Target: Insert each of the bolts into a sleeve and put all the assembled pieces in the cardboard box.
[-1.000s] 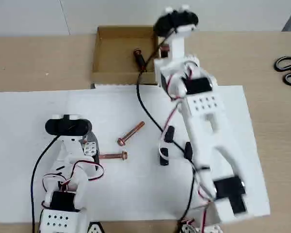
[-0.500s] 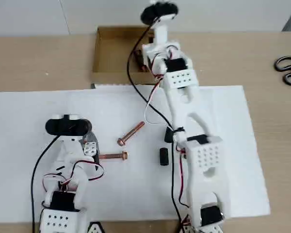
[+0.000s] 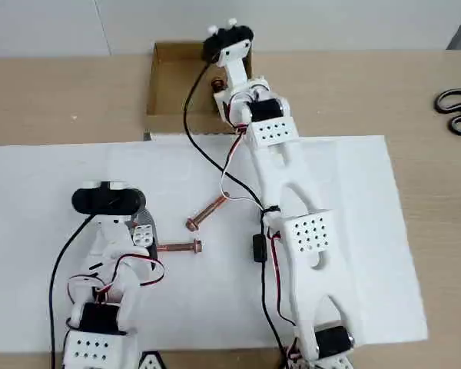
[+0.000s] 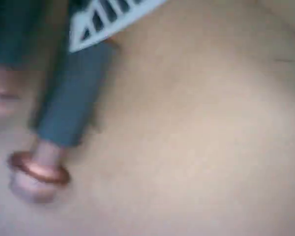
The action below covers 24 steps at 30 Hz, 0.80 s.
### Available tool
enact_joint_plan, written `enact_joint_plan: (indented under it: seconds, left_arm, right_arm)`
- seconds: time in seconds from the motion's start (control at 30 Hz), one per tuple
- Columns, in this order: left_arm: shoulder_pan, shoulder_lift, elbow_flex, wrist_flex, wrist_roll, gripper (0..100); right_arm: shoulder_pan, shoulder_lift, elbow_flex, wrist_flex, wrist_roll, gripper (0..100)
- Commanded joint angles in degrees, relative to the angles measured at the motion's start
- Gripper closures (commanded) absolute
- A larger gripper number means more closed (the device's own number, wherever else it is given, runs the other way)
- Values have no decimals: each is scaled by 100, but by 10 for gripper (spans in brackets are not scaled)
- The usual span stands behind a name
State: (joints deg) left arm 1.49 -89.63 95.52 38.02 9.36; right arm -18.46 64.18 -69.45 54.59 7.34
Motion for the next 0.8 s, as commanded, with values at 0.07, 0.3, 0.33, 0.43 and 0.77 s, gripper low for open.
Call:
enact_joint_plan:
  seconds: [0.07,0.3,0.33,0.43,0.77]
  left_arm:
    - [-18,-35,-22,-114,26,994]
    - [-18,-35,-22,-114,26,994]
    - [-18,-35,-22,-114,26,994]
    - [-18,-35,-22,-114,26,994]
    - [-18,-35,-22,-114,26,994]
  right_arm:
    - [84,-119,-791,637,26,779]
    - [154,-119,-2365,3064,35,779]
    - [154,-119,-2576,3451,26,779]
    - [136,-145,-2681,4462,18,779]
    - [13,-1508,-1046,4567,-1125,779]
